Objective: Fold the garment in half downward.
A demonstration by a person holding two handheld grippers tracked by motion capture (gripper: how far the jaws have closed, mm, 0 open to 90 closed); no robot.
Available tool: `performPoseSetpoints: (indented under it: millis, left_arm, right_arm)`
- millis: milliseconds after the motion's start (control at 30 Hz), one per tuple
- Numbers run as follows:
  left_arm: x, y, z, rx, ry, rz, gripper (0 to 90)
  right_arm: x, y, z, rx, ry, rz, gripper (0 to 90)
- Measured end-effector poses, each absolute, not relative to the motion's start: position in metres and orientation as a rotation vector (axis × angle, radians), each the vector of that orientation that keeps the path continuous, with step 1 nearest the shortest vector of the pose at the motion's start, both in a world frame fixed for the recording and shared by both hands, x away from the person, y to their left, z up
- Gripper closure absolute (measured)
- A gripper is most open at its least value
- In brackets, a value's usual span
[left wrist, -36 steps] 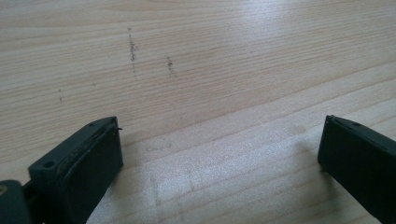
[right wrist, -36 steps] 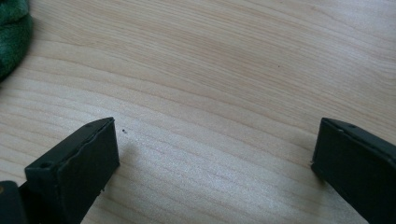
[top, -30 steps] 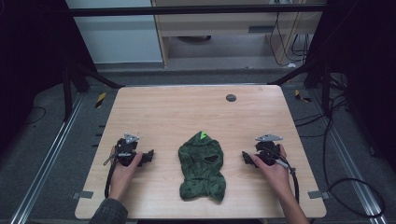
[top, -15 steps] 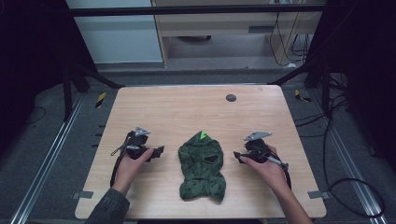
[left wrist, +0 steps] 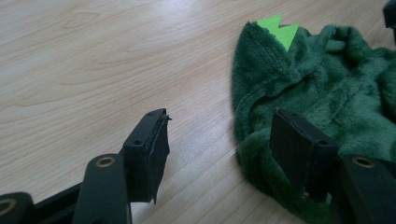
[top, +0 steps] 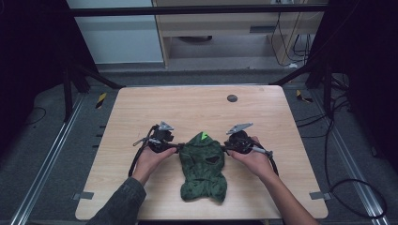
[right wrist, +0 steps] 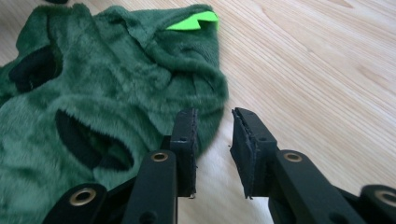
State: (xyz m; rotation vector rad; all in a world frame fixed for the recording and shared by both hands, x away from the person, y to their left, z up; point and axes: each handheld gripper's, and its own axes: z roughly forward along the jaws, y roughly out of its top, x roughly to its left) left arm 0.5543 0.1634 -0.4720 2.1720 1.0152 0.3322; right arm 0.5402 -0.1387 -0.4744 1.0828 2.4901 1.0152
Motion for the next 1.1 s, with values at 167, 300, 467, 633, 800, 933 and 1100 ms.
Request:
performPoseSetpoints:
  millis: [167, 300, 467, 633, 800, 933, 1100]
  left_arm:
    - [0.554, 0.155, -0.477, 2.199, 0.998, 0.337, 36.1]
    - [0.554, 0.152, -0.484, 2.231, 1.000, 0.356, 35.3]
    - [0.554, 0.151, -0.489, 2.241, 1.002, 0.347, 35.7]
    - [0.553, 0.150, -0.492, 2.238, 1.003, 0.338, 38.5]
    - [0.548, 0.148, -0.491, 2.232, 0.966, 0.304, 55.8]
    - [0.545, 0.146, -0.492, 2.232, 0.945, 0.271, 72.7]
    - [0.546, 0.146, -0.490, 2.239, 0.951, 0.247, 80.6]
  right_arm:
    - [0.552, -0.131, -0.477, 1.102, 2.491, 1.023, 65.2]
    - [0.557, -0.127, -0.479, 1.120, 2.504, 1.021, 61.0]
    - [0.558, -0.123, -0.483, 1.120, 2.521, 1.001, 57.3]
    - [0.559, -0.115, -0.490, 1.087, 2.551, 0.952, 56.6]
    - [0.558, -0.112, -0.489, 1.057, 2.571, 0.947, 68.0]
    - [0.557, -0.109, -0.488, 1.053, 2.606, 0.948, 80.9]
    - [0.556, -0.107, -0.487, 1.026, 2.620, 0.935, 85.4]
